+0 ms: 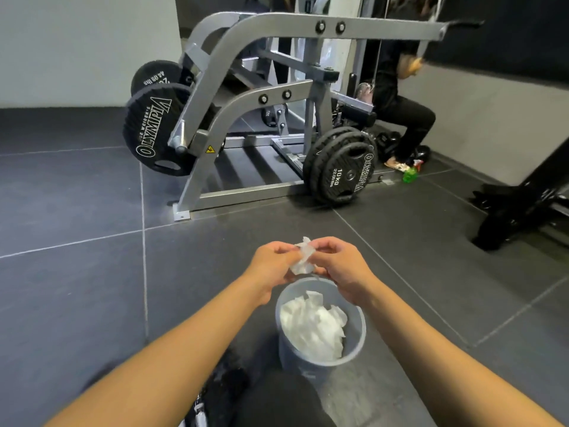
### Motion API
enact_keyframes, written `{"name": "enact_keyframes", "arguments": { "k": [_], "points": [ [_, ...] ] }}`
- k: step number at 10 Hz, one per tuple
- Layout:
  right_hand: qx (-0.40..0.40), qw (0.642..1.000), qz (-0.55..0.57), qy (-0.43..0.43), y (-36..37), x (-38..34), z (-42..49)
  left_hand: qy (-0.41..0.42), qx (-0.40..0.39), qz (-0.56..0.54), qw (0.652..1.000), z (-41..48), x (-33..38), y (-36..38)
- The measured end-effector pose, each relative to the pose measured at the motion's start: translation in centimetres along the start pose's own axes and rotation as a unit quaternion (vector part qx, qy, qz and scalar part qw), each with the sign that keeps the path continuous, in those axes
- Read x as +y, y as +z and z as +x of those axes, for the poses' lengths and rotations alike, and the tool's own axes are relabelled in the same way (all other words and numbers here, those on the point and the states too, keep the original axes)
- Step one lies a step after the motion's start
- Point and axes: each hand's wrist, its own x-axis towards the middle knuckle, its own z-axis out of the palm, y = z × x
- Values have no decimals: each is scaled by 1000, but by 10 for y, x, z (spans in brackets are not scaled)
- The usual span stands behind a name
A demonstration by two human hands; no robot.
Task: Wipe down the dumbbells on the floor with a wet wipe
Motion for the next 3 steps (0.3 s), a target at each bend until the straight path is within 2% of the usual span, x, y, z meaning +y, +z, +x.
{"name": "enact_keyframes", "arguments": {
  "k": [1,2,3],
  "points": [
    [30,999,-22,14,-7,25,7,-27,-12,76,997,12,-19,-3],
    [51,988,-119,86,-16,69,18,-75,-50,151,984,20,-43,-13],
    [33,947,-263,180,-29,116,23,-122,-69,185,973,16,-62,-26]
  ]
}}
